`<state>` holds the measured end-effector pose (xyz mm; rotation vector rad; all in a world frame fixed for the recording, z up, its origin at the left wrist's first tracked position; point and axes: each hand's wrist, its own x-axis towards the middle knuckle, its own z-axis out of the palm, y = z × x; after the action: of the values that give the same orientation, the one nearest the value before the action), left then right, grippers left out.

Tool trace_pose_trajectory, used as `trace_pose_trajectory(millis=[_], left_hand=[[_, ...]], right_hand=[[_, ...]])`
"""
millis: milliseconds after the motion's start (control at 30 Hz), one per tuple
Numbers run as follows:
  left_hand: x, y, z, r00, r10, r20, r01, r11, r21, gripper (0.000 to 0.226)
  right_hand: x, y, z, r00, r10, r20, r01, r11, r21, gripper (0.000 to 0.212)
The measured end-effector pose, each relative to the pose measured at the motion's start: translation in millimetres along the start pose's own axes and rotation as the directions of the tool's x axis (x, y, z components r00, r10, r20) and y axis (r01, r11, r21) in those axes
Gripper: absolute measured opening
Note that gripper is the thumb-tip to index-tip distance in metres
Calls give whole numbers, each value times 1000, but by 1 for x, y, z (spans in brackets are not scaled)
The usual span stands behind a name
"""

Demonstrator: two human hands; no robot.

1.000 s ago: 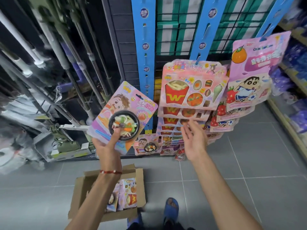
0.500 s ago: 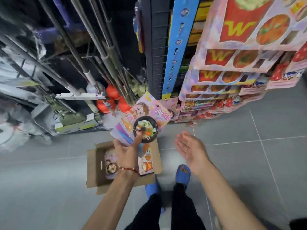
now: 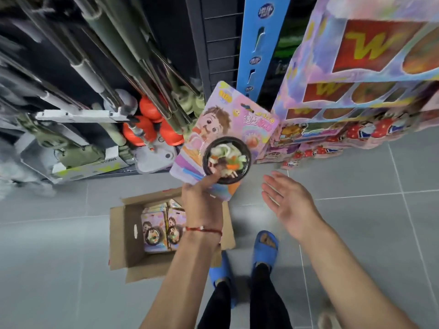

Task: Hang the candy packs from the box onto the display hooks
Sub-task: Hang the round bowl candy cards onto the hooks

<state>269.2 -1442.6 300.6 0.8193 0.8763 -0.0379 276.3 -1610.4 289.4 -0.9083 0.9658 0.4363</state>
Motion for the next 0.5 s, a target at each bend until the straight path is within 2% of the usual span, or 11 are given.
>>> trace_pose_trajectory(millis=[167, 267, 367, 500], left_hand=[[16, -16, 13, 998, 5, 58, 1, 994, -105, 81], [21, -22, 19, 999, -23, 41, 27, 995, -93, 66], [22, -25, 16, 991, -67, 120, 81, 990, -118, 55], [18, -31, 4, 982, -79, 169, 97, 990, -98, 67]], right_hand=[[20, -17, 8, 1000, -3, 26, 3, 1000, -18, 13], [23, -22, 7, 999, -9, 39, 10, 1000, -21, 13], [25, -24, 1, 999, -9, 36, 10, 1000, -27, 13], [27, -21, -7, 999, 6, 31, -5, 999, -39, 12]])
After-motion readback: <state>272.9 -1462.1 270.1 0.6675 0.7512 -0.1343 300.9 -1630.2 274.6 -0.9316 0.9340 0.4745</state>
